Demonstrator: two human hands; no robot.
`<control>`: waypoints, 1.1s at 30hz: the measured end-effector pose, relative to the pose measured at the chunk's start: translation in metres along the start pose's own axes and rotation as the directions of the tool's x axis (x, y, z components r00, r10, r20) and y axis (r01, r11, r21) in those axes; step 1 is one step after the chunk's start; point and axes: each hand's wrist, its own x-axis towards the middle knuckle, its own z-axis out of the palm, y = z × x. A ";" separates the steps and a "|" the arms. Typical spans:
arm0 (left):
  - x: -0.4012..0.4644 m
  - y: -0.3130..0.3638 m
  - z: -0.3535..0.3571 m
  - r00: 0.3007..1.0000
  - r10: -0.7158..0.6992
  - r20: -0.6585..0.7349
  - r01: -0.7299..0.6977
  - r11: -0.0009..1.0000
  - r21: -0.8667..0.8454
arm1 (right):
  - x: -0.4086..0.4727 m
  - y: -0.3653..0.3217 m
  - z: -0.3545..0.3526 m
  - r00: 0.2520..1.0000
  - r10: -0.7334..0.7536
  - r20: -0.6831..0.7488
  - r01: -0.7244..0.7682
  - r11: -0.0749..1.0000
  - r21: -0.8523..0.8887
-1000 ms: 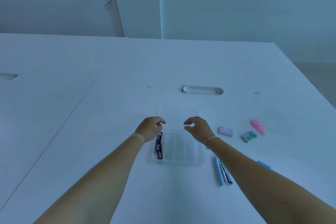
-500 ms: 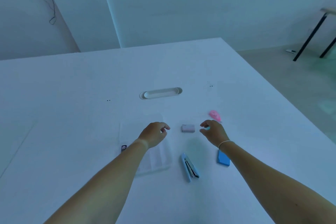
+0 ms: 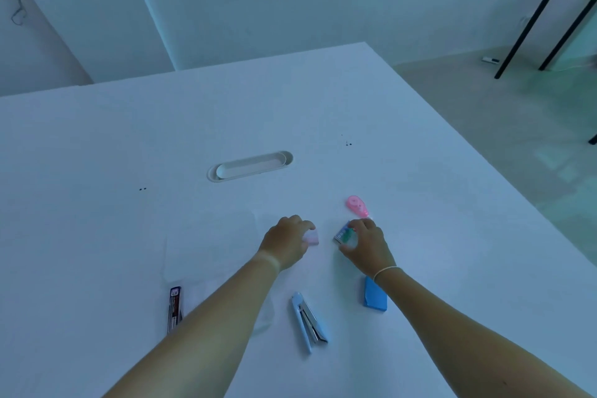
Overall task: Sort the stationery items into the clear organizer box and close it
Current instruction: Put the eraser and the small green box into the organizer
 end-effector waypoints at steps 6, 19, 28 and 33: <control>0.019 0.000 0.017 0.996 0.064 0.062 -0.068 0.996 0.051 | 0.011 0.007 0.009 0.999 -0.038 -0.024 0.037 0.999 -0.035; -0.008 -0.030 -0.018 0.990 -0.126 -0.065 0.115 0.983 -0.143 | 0.018 -0.027 0.013 0.991 -0.129 -0.042 0.130 0.991 0.035; -0.098 -0.083 -0.039 0.897 -0.412 -0.161 0.349 0.883 -0.314 | -0.018 -0.101 0.049 0.932 -0.361 0.046 0.357 0.931 0.072; -0.141 -0.101 -0.028 0.855 -0.503 -0.122 0.423 0.815 -0.397 | -0.043 -0.127 0.072 0.884 -0.453 0.117 0.445 0.891 0.088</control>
